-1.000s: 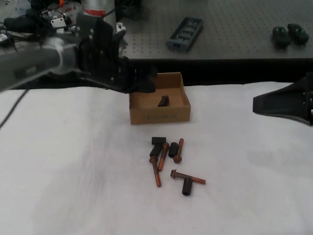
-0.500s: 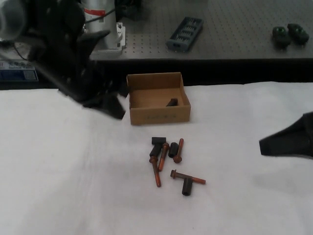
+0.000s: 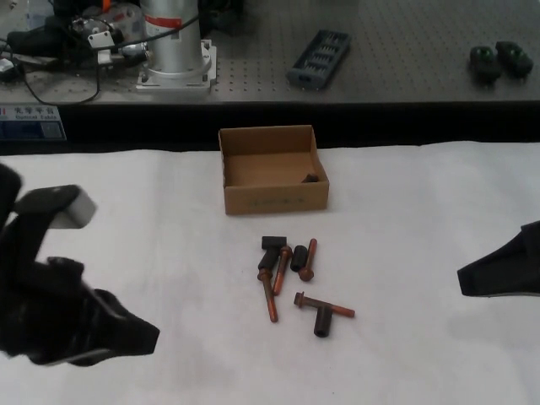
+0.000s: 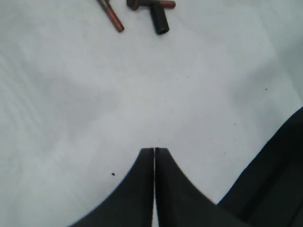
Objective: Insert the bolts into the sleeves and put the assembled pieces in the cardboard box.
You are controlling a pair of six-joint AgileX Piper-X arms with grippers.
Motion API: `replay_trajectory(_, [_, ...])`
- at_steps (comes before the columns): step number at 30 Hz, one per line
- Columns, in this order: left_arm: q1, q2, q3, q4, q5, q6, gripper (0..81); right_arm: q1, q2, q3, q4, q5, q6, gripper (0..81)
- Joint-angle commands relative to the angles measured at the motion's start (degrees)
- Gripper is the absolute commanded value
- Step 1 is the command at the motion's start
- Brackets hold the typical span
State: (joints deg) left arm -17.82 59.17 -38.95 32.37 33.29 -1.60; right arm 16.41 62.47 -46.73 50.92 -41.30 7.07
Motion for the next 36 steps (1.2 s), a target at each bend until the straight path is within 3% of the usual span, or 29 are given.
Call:
replay_trajectory(1, [-0.2,-5.0,2.0,-1.8,0.4,-1.4,0.7,-0.3,-0.9,-0.2,0.0,-0.4,-0.7,2.8])
replay_trajectory(8, [-0.2,-9.1,2.5,-2.9,0.4,-1.4,0.7,-0.3,-0.9,-0.2,-0.3,0.1,-3.6,2.8])
replay_trajectory(13, [-0.2,-9.1,2.5,-2.9,0.4,-1.4,0.7,-0.3,-0.4,-0.2,-2.9,7.9,-10.9,1.3])
replay_trajectory(17, [-0.2,-9.1,2.5,-2.9,0.4,-1.4,0.7,0.6,1.7,-0.3,-7.1,11.8,-12.4,20.9])
replay_trajectory(19, [-0.2,-9.1,2.5,-2.9,0.4,-1.4,0.7,2.0,4.0,-0.3,-9.5,12.5,-13.7,25.1])
replay_trajectory(23, [-0.2,-9.1,2.5,-2.9,0.4,-1.4,0.7,6.2,11.0,-1.4,-12.4,13.2,-18.8,21.3])
replay_trajectory(25, [-0.2,-9.1,2.5,-2.9,0.4,-1.4,0.7,8.7,15.1,-3.4,-12.4,17.0,-22.8,20.5])
replay_trajectory(36, [-0.2,-9.1,2.5,-2.9,0.4,-1.2,0.7,18.1,39.3,-22.0,-9.0,28.0,-38.1,20.5])
